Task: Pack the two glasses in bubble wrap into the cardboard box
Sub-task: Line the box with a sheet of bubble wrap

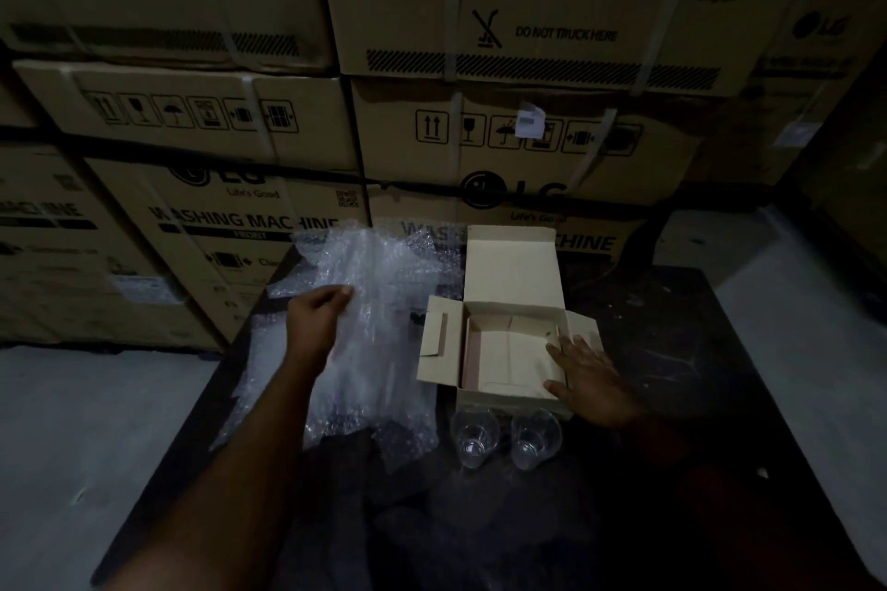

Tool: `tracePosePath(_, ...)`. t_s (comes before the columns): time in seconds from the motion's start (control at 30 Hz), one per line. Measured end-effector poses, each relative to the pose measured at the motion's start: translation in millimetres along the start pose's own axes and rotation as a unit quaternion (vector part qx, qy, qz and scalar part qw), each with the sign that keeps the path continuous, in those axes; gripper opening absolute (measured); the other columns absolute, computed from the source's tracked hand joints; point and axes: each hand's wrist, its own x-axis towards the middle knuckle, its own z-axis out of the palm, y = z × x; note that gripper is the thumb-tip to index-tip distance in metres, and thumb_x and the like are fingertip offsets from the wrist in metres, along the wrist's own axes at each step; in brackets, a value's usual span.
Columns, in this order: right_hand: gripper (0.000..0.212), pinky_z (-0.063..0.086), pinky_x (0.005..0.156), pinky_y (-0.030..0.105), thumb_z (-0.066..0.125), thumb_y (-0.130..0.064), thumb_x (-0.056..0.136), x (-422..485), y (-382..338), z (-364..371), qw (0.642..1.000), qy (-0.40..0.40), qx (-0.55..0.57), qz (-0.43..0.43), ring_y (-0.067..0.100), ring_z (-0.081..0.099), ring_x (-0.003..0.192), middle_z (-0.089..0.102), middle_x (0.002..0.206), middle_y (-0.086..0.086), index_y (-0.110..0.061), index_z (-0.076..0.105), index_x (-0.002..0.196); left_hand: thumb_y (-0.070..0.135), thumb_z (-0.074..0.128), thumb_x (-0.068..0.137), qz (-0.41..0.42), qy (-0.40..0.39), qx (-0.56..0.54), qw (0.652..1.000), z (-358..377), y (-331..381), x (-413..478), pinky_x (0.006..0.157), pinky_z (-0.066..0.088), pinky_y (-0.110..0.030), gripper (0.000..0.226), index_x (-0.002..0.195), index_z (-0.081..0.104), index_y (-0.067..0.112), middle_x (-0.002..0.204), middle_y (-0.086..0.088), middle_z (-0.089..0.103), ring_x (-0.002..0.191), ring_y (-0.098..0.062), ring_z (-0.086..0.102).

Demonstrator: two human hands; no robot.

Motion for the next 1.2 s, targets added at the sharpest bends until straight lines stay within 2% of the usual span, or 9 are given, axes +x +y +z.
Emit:
tracePosePath(0.17,0.06,0.029,0.113,0.033,0.064,-0.033,0.089,7,-16,-43,0.961,0.134,0.243,-0.017,0.019,0.042,0.133,0.046,0.144,0.001,-0.019,0.041,0.142,-0.002,0.07,0.079,0.043,-0.103,-0.024,0.993,16,44,-1,0.08,0.054,-0.028,0.018,0.097,0.07,0.0,0.091,-0.01,0.07,0.084,-0.015,0.067)
tracePosePath(0.3,0.058,0.035,0.1,0.016,0.067,-0.027,0.087,12,-53,-101,0.866,0.189,0.456,-0.075,0.007,0.042,0.128,0.048,0.139,-0.006,-0.018,0.045,0.14,0.002,0.077,0.073,0.156,-0.169,0.106,0.967,47,65,-10,0.062,0.046,-0.01,0.015,0.087,0.073,0.006,0.08,0.008,0.067,0.065,0.001,0.058)
tracePosePath(0.4,0.059,0.035,0.086,0.0,0.072,-0.029,0.082,15,-80,-130,0.865,0.183,0.45,-0.128,-0.002,0.049,0.115,0.056,0.124,-0.013,-0.02,0.049,0.136,0.008,0.079,0.073,0.192,-0.21,0.14,0.948,61,69,-17,0.066,0.047,-0.021,0.014,0.082,0.073,0.017,0.082,0.003,0.069,0.071,-0.013,0.06)
tracePosePath(0.53,0.022,0.05,0.074,0.029,0.074,-0.028,0.081,18,-85,-133,0.899,0.221,0.354,-0.133,0.01,0.059,0.081,0.065,0.09,-0.006,-0.019,0.068,0.101,0.013,0.077,0.077,0.216,-0.226,0.162,0.936,75,70,-21,0.071,0.051,-0.033,0.013,0.089,0.074,0.018,0.088,0.001,0.07,0.076,-0.019,0.062)
tracePosePath(0.63,0.006,0.046,0.069,0.029,0.07,-0.02,0.084,20,-78,-127,0.874,0.247,0.405,-0.107,0.011,0.055,0.072,0.064,0.08,-0.001,-0.014,0.068,0.085,0.021,0.075,0.081,0.189,-0.173,0.128,0.958,74,66,-21,0.07,0.05,-0.023,0.025,0.105,0.071,0.018,0.093,0.003,0.069,0.079,-0.011,0.062)
tracePosePath(0.73,0.005,0.045,0.071,0.023,0.066,-0.017,0.088,15,-71,-128,0.822,0.252,0.508,-0.048,0.009,0.055,0.076,0.064,0.087,0.005,-0.013,0.067,0.09,0.027,0.07,0.085,0.141,-0.145,0.087,0.975,69,59,-26,0.065,0.045,-0.009,0.029,0.113,0.065,0.018,0.096,0.006,0.065,0.082,-0.003,0.06)
tracePosePath(0.87,0.011,0.041,0.053,0.022,0.058,-0.021,0.094,6,-63,-131,0.75,0.191,0.631,0.051,0.01,0.047,0.061,0.056,0.073,-0.002,-0.014,0.065,0.092,0.032,0.065,0.088,0.085,-0.192,0.034,0.977,69,52,-32,0.063,0.047,-0.016,0.028,0.115,0.061,0.025,0.094,-0.007,0.069,0.078,-0.016,0.065)
tracePosePath(1.1,0.018,0.05,0.066,0.031,0.056,-0.019,0.095,1,-55,-126,0.75,0.15,0.642,0.063,0.019,0.059,0.071,0.063,0.082,0.01,-0.005,0.066,0.102,0.016,0.074,0.081,0.073,-0.192,-0.018,0.978,78,64,-34,0.077,0.054,-0.022,0.057,0.132,0.05,0.021,0.086,-0.009,0.067,0.087,-0.016,0.067)
tracePosePath(1.2,0.025,0.052,0.055,0.024,0.06,-0.014,0.093,-1,-52,-128,0.753,0.146,0.64,0.051,0.015,0.06,0.065,0.063,0.082,0.009,0.0,0.062,0.113,0.011,0.075,0.079,0.045,-0.191,-0.042,0.98,81,71,-31,0.076,0.052,-0.02,0.068,0.137,0.043,0.024,0.094,-0.005,0.066,0.093,-0.014,0.065)
